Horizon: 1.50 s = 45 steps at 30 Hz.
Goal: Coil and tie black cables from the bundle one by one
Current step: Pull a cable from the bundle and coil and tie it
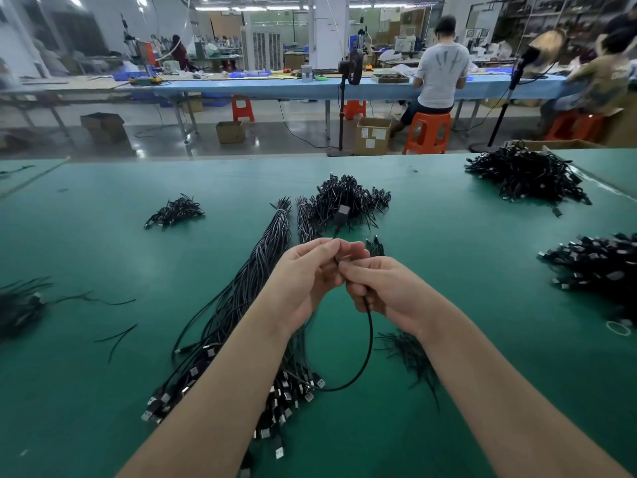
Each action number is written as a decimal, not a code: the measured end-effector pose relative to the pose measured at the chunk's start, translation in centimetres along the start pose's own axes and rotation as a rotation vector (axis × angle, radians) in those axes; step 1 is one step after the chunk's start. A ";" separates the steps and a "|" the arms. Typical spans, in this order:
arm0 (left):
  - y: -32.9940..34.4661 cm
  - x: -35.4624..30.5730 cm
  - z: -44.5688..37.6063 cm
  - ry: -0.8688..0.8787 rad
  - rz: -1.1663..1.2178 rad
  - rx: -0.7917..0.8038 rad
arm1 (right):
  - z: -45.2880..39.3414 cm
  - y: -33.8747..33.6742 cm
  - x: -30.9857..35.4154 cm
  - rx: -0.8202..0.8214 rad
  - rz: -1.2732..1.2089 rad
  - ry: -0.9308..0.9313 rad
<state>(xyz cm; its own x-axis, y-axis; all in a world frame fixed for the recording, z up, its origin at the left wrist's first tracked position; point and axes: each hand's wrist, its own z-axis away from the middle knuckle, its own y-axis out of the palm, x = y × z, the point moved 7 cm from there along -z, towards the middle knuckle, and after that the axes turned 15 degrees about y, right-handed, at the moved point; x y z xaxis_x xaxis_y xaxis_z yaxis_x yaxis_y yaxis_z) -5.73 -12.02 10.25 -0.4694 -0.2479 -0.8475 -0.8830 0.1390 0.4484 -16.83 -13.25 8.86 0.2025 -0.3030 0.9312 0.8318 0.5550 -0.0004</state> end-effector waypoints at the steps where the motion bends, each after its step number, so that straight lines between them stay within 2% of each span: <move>1: 0.1 -0.3 0.1 0.041 0.019 0.005 | 0.0 -0.3 -0.1 -0.010 -0.017 0.005; 6: 0.4 -1.6 0.6 0.177 0.259 0.047 | -0.2 -0.7 -1.6 0.017 -0.055 0.090; 9: 0.0 -2.6 0.5 0.180 0.289 0.044 | -0.6 -0.6 -3.5 0.067 -0.240 0.217; 13: -0.1 -2.6 1.3 0.099 0.151 0.096 | -0.9 0.1 -5.0 0.164 -0.593 0.375; 16: 0.3 -1.5 2.7 0.017 -0.070 0.227 | -1.3 0.3 -4.6 0.165 -0.645 0.381; 19: -0.3 -0.4 3.9 -0.052 -0.344 0.269 | -1.7 0.2 -3.5 0.120 -0.481 0.379; 22: -1.9 0.5 4.6 -0.091 -0.667 0.200 | -1.7 0.4 -2.0 0.042 -0.180 0.358; 25: -2.3 1.0 5.2 -0.111 -0.994 0.230 | -1.4 1.5 -0.1 0.016 0.122 0.261; 27: -2.5 1.2 5.4 -0.134 -1.089 0.232 | -1.2 2.5 0.6 0.006 0.267 0.215; 29: -3.0 1.1 5.4 -0.130 -1.113 0.195 | -1.1 3.2 1.0 0.002 0.285 0.193; 32: -3.5 0.3 5.3 -0.058 -1.091 0.139 | -1.2 3.3 0.9 0.029 0.127 0.208; 35: -4.2 0.1 5.5 -0.012 -0.945 0.051 | -1.4 3.5 0.7 0.054 0.055 0.210; 41: -5.9 0.5 5.3 -0.031 -0.703 -0.160 | -1.1 4.2 0.8 -0.025 0.318 0.117; 45: -6.6 0.6 4.9 -0.010 -0.351 -0.356 | -0.4 5.4 2.3 -0.070 0.442 -0.049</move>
<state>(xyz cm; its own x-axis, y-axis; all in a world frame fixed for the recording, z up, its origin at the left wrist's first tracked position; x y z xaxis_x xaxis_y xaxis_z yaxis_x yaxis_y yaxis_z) -0.12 -8.44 5.38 -0.1449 -0.2113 -0.9666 -0.9361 -0.2872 0.2031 -11.65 -11.23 10.91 0.5232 -0.0106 0.8521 0.7039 0.5690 -0.4251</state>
